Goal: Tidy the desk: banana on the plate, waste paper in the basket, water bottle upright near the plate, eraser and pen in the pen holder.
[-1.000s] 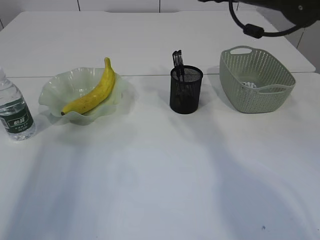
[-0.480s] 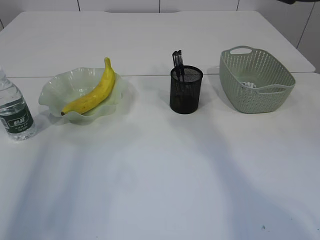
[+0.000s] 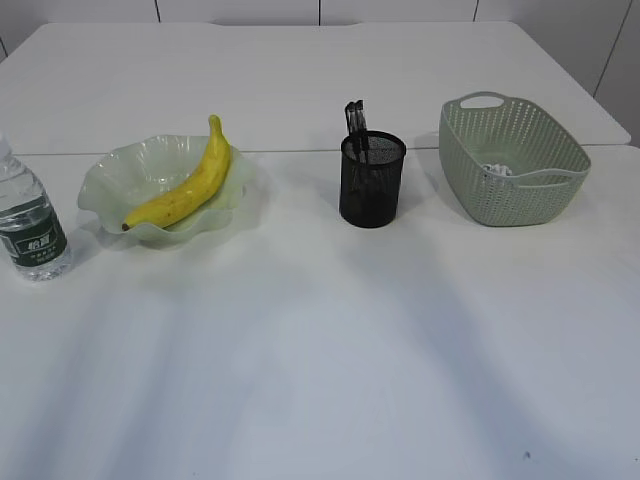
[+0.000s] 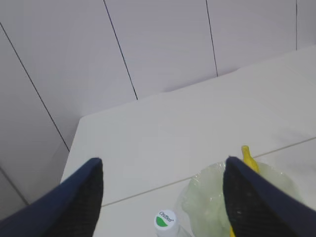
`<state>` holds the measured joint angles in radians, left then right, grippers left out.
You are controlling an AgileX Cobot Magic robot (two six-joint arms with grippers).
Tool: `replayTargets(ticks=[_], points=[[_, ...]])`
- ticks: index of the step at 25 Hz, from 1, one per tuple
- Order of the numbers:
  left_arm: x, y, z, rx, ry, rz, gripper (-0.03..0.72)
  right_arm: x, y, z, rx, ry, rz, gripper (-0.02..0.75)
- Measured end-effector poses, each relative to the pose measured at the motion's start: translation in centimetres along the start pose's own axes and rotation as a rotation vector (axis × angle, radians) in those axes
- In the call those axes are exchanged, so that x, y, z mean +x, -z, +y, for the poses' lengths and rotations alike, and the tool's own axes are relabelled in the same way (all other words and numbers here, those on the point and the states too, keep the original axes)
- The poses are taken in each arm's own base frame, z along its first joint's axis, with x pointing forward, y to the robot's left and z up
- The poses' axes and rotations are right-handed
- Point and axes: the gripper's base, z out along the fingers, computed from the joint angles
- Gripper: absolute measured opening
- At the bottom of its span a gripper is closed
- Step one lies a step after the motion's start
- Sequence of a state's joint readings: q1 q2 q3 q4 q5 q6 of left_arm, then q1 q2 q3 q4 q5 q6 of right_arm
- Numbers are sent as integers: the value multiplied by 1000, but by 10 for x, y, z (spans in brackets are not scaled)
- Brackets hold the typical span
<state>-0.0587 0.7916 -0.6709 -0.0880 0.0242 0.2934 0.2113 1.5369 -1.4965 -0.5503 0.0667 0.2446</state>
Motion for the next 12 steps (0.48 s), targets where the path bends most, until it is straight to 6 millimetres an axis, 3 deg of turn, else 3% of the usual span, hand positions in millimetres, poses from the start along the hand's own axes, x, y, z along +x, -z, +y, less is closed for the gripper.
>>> replayTargets(ticks=[6, 12], points=[[-16, 25, 3, -2, -3, -44, 538, -10, 48, -5, 12, -1, -21, 210], [-22, 47, 3, -5, 7, -84, 538, -20, 117, -12, 40, -5, -75, 210]])
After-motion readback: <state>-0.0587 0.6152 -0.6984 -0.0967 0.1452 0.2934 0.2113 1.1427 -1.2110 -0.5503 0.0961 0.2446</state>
